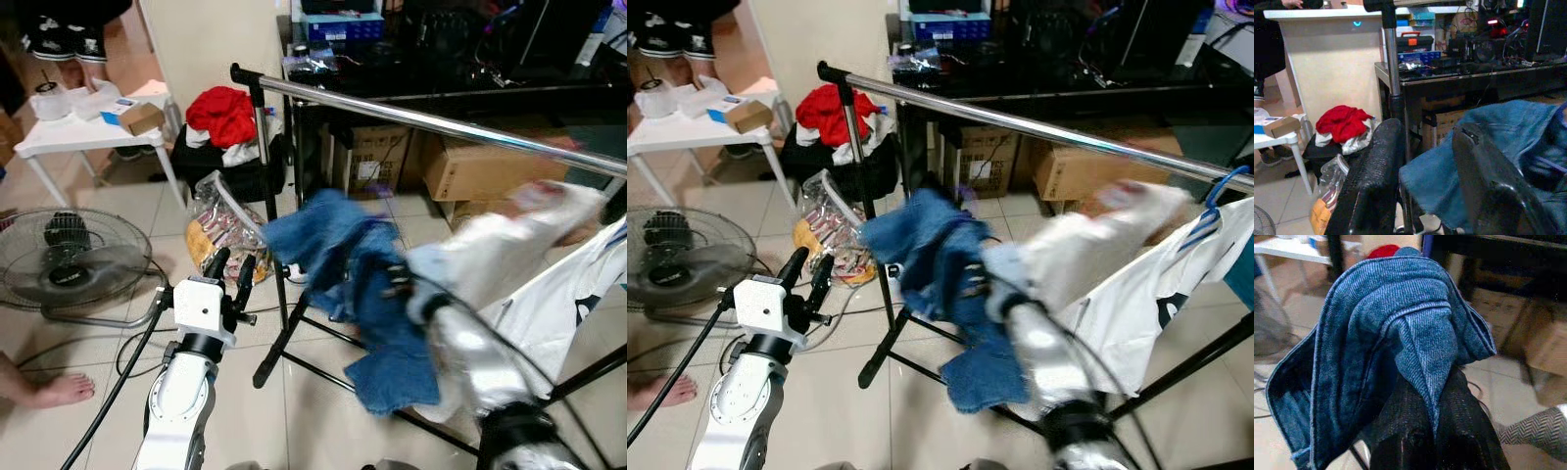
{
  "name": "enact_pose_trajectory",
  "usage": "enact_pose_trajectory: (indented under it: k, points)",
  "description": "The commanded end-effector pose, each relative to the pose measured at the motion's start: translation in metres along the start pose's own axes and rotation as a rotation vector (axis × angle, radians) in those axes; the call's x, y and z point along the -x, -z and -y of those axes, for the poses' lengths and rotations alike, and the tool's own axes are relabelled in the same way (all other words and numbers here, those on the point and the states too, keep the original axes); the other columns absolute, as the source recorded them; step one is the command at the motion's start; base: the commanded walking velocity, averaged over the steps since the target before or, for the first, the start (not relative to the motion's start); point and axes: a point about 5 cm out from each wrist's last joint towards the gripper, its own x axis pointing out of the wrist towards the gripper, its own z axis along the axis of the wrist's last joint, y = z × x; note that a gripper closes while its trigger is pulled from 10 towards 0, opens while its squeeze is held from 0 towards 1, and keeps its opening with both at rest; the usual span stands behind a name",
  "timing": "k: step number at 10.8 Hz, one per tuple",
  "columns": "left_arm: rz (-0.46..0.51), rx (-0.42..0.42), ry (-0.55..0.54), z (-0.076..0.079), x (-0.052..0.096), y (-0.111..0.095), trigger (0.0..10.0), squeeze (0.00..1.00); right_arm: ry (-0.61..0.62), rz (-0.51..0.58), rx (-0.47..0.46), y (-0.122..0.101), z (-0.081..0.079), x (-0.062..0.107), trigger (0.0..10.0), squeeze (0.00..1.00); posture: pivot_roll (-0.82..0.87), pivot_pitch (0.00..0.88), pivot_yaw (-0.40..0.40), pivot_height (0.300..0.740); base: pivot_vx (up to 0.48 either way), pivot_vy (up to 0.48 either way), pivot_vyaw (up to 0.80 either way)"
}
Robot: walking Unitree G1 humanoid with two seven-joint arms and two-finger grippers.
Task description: Hang hanger
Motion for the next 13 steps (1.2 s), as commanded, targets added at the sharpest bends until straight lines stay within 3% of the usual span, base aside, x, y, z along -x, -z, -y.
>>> enact_pose_trajectory:
  k: [1,3,5,7,10,11,13]
  points:
    - [-0.005,-0.006,0.008,0.001,0.0,0.002,10.0,0.0,0.028,0.051,-0.003,-0.013,0.007,0.004,10.0,0.0,-0.04,0.0,0.031,0.74,0.0,0.0,0.0]
    - [-0.002,-0.007,0.027,0.004,-0.002,0.002,10.0,0.0,-0.043,0.048,0.004,-0.014,-0.004,0.02,10.0,0.0,-0.04,0.0,0.03,0.74,0.0,0.0,0.0]
    - [0.002,-0.008,0.031,0.004,-0.004,0.002,10.0,0.0,-0.04,0.022,0.013,-0.014,0.0,0.03,10.0,0.0,-0.05,0.0,0.03,0.74,0.0,0.0,0.0]
    - [0.004,-0.011,0.036,0.004,-0.006,0.003,10.0,0.0,-0.04,-0.003,0.005,-0.032,0.005,0.04,10.0,0.0,-0.05,0.0,0.027,0.74,0.0,0.0,0.0]
    - [0.003,-0.02,0.051,0.005,-0.009,0.003,10.0,0.0,-0.087,-0.061,-0.099,-0.06,-0.011,0.032,10.0,0.0,-0.05,0.0,0.025,0.74,0.0,0.0,0.0]
    - [0.005,-0.029,0.064,0.006,-0.009,0.003,10.0,0.0,-0.121,-0.068,-0.107,-0.069,-0.022,0.029,10.0,0.0,-0.05,0.0,0.02,0.74,0.0,0.0,0.0]
    - [0.012,-0.057,0.081,0.007,-0.01,0.002,10.0,0.0,-0.103,-0.085,-0.106,-0.074,-0.024,0.024,10.0,0.0,-0.03,0.0,0.014,0.74,0.0,0.0,0.0]
